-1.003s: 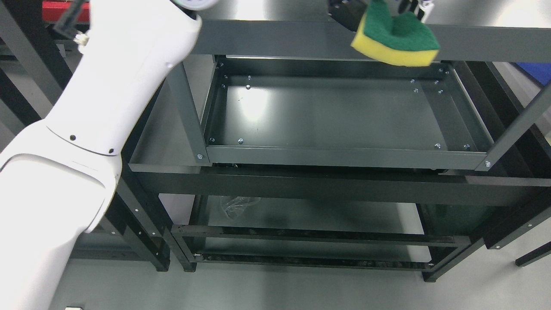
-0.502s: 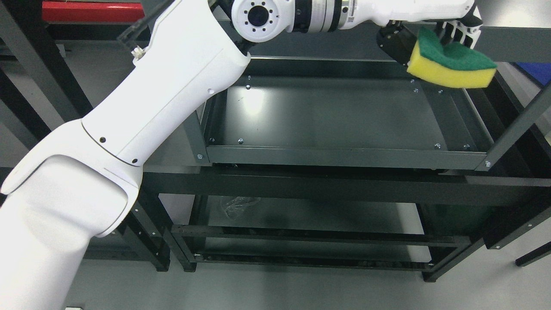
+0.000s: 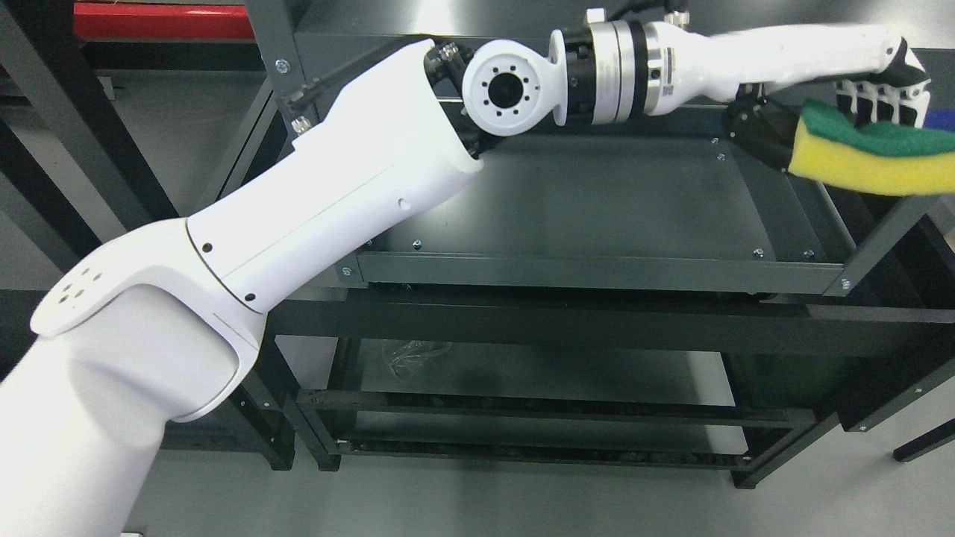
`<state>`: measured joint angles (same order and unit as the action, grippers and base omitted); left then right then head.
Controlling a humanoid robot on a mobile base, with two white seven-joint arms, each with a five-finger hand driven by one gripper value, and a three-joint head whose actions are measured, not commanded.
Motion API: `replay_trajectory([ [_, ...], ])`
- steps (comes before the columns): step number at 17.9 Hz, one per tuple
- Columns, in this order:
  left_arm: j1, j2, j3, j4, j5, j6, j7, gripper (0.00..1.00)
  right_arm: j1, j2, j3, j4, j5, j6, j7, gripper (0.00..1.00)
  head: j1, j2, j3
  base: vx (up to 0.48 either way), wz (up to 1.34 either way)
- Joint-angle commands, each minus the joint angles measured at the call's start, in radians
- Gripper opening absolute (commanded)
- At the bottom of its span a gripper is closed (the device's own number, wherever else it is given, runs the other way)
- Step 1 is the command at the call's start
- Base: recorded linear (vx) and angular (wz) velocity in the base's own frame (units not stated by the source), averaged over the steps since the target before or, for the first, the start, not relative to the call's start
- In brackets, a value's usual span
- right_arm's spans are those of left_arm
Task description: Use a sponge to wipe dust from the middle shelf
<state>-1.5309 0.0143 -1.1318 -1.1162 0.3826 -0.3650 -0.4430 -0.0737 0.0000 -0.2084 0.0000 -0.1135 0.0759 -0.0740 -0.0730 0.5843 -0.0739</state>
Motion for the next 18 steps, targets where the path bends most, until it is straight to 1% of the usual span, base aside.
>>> replay_trajectory([
  [1, 0.221, 0.003, -0.200, -0.089, 0.118, -0.005, 0.006, 0.06, 0.000, -0.017, 0.000, -0.017, 0.000, 0.001, 0.000, 1.00, 0.0000, 0.000, 0.000, 0.000, 0.00],
  [2, 0.271, 0.003, -0.188, -0.085, 0.116, -0.005, 0.006, 0.06, 0.000, -0.017, 0.001, -0.017, 0.000, 0.001, 0.000, 1.00, 0.0000, 0.000, 0.000, 0.000, 0.00],
  [5, 0.473, 0.003, -0.094, -0.080, 0.098, -0.006, -0.002, 0.04, 0.000, -0.017, 0.000, -0.017, 0.000, 0.001, 0.000, 1.00, 0.0000, 0.000, 0.000, 0.000, 0.00],
  [6, 0.554, 0.003, -0.051, -0.085, 0.070, -0.008, -0.002, 0.03, 0.000, -0.017, 0.000, -0.017, 0.000, 0.001, 0.000, 1.00, 0.0000, 0.000, 0.000, 0.000, 0.00],
  [8, 0.691, 0.003, 0.073, -0.093, 0.027, -0.032, 0.026, 0.00, 0.000, -0.017, 0.000, -0.017, 0.000, 0.001, 0.000, 1.00, 0.0000, 0.000, 0.000, 0.000, 0.00],
  [9, 0.742, 0.003, 0.133, -0.099, 0.016, -0.040, 0.085, 0.00, 0.000, -0.017, 0.001, -0.017, 0.000, 0.001, 0.000, 1.00, 0.0000, 0.000, 0.000, 0.000, 0.00],
  [10, 0.782, 0.003, 0.192, -0.111, 0.001, -0.040, 0.180, 0.00, 0.000, -0.017, 0.000, -0.017, 0.000, 0.001, 0.000, 1.00, 0.0000, 0.000, 0.000, 0.000, 0.00],
  [11, 0.817, 0.003, 0.261, -0.128, -0.037, -0.040, 0.263, 0.00, 0.000, -0.017, 0.000, -0.017, 0.000, 0.001, 0.000, 1.00, 0.0000, 0.000, 0.000, 0.000, 0.00],
  [12, 0.860, 0.003, 0.341, -0.155, -0.086, -0.037, 0.315, 0.00, 0.000, -0.017, 0.000, -0.017, 0.000, 0.001, 0.000, 1.00, 0.0000, 0.000, 0.000, 0.000, 0.00],
  [14, 0.957, 0.003, 0.482, -0.245, -0.152, -0.006, 0.383, 0.01, 0.000, -0.017, 0.000, -0.017, 0.000, 0.001, 0.000, 1.00, 0.0000, 0.000, 0.000, 0.000, 0.00],
  [16, 1.055, 0.003, 0.588, -0.370, -0.159, 0.070, 0.441, 0.02, 0.000, -0.017, 0.000, -0.017, 0.000, 0.001, 0.000, 1.00, 0.0000, 0.000, 0.000, 0.000, 0.00],
  [17, 1.104, 0.003, 0.643, -0.439, -0.159, 0.090, 0.464, 0.02, 0.000, -0.017, 0.000, -0.017, 0.000, 0.001, 0.000, 1.00, 0.0000, 0.000, 0.000, 0.000, 0.00],
  [18, 1.138, 0.003, 0.696, -0.479, -0.160, 0.087, 0.480, 0.02, 0.000, -0.017, 0.000, -0.017, 0.000, 0.001, 0.000, 1.00, 0.0000, 0.000, 0.000, 0.000, 0.00],
])
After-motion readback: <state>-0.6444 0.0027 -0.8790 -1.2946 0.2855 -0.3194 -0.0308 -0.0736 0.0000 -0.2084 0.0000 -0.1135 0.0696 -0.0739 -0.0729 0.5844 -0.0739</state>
